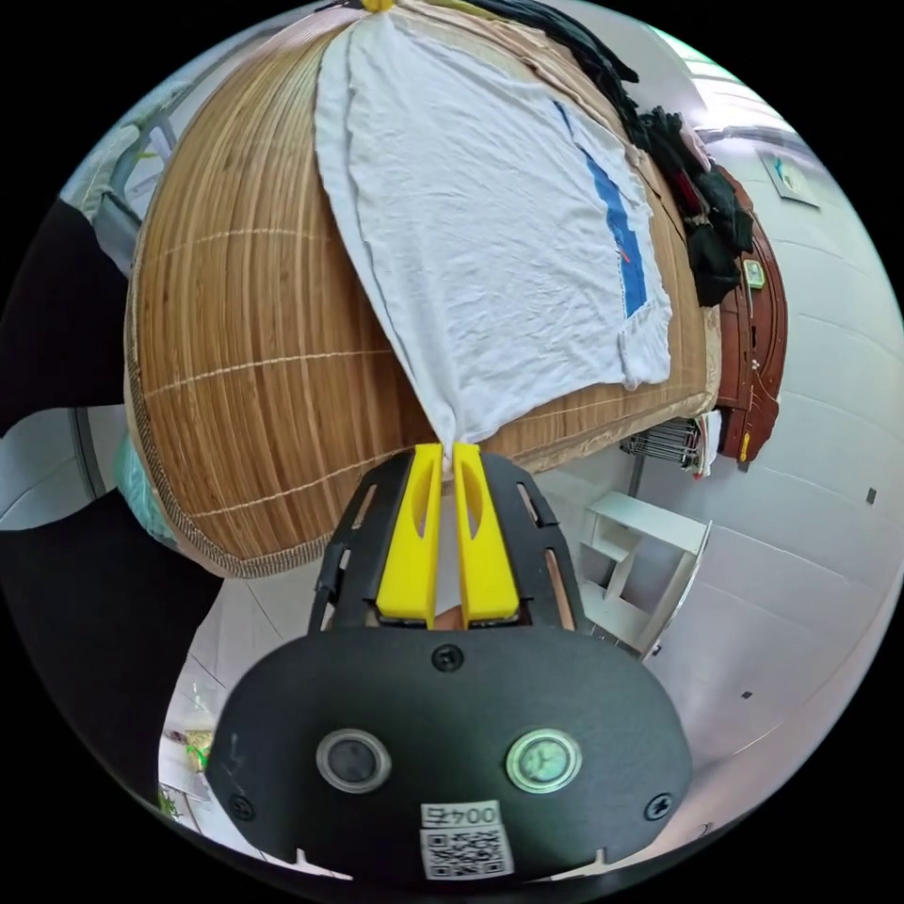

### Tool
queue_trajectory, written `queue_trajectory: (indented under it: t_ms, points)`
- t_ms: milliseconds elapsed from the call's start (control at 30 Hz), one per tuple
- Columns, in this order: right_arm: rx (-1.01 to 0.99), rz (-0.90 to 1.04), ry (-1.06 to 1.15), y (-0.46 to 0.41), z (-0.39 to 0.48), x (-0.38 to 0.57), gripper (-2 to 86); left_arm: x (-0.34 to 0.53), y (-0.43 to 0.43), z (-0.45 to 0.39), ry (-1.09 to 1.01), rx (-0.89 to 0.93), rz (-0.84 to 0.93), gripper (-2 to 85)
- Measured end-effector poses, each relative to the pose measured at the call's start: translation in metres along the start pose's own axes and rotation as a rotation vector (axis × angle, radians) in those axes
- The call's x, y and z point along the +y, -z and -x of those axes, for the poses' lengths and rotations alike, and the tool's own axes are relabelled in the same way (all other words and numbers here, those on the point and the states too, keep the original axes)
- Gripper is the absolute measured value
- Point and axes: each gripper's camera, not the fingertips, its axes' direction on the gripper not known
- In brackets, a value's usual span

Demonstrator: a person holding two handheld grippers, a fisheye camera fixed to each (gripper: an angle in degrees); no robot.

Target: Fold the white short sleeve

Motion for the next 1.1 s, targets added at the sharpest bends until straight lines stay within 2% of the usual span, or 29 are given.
queue_trajectory:
  t_ms: [267,567,733,900,1100]
  points:
    - [-0.006,-0.052,0.011,0.042,-0.035,0.031,1.2,0.005,0.023,0.015,0.051,0.019,0.022,0.8]
    - [-0.081,-0.001,-0.043,0.053,-0.053,0.071,1.0,0.026,0.050,0.005,0.070,0.109,0.054,0.7]
    - [-0.187,0.058,-0.114,0.042,-0.063,0.089,0.9,0.026,0.054,0.001,0.103,0.161,0.062,0.7]
    - [-0.248,0.092,-0.188,0.018,-0.113,0.086,0.6,0.006,0.040,0.052,0.186,0.169,0.064,0.7]
    - [-0.275,0.113,-0.264,-0.010,-0.209,0.079,0.5,-0.034,0.020,0.170,0.252,0.193,0.049,0.7]
